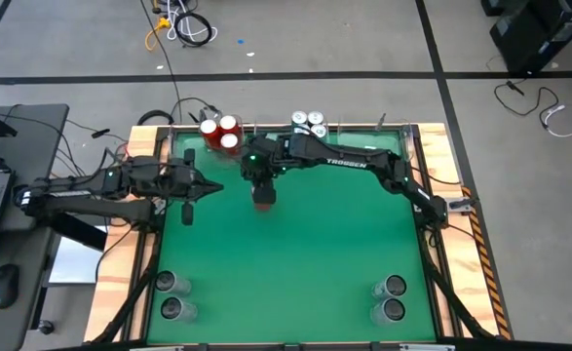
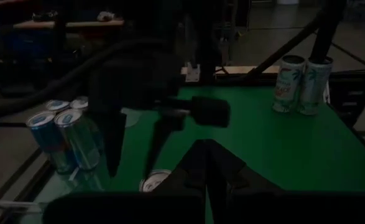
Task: Sort soda cans
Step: Put the red soda can into the transparent left bin
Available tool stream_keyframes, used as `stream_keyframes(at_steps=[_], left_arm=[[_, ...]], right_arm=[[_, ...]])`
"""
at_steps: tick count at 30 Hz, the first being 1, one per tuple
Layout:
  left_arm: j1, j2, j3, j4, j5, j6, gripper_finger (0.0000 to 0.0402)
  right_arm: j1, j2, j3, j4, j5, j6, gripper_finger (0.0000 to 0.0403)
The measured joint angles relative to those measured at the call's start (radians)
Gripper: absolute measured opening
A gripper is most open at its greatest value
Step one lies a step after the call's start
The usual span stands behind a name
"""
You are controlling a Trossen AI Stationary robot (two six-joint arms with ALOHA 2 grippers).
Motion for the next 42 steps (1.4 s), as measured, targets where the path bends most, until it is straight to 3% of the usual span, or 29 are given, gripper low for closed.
stream_keyframes(at_steps=[5,7,17,29,34,39,42], left_arm=[[-0.012,0.0,0.0,0.037,0.0,0.001,0.0003],[-0.015,0.0,0.0,0.04,0.0,0.001,0.0003],[-0.015,0.0,0.0,0.043,0.0,-0.001,0.0003],[-0.015,0.0,0.015,0.088,0.064,0.016,0.0003],[-0.015,0.001,0.028,0.088,0.064,0.019,0.0003],[-0.015,0.001,0.028,0.088,0.067,0.022,0.0003],[-0.015,0.014,0.028,0.092,0.067,0.025,0.0003]], right_arm=[[-0.001,0.001,0.0,0.011,-0.002,-0.023,0.004],[0.0,0.001,0.0,0.025,-0.005,-0.034,0.0011],[0.004,0.001,-0.05,0.131,-0.059,-0.012,0.0003],[0.061,-0.038,-0.214,0.401,-0.057,0.023,0.0],[0.079,-0.11,-0.371,0.593,-0.051,0.026,0.0],[0.086,-0.257,-0.636,0.843,-0.046,0.067,0.0],[0.09,-0.354,-0.818,0.979,0.01,0.086,0.0]])
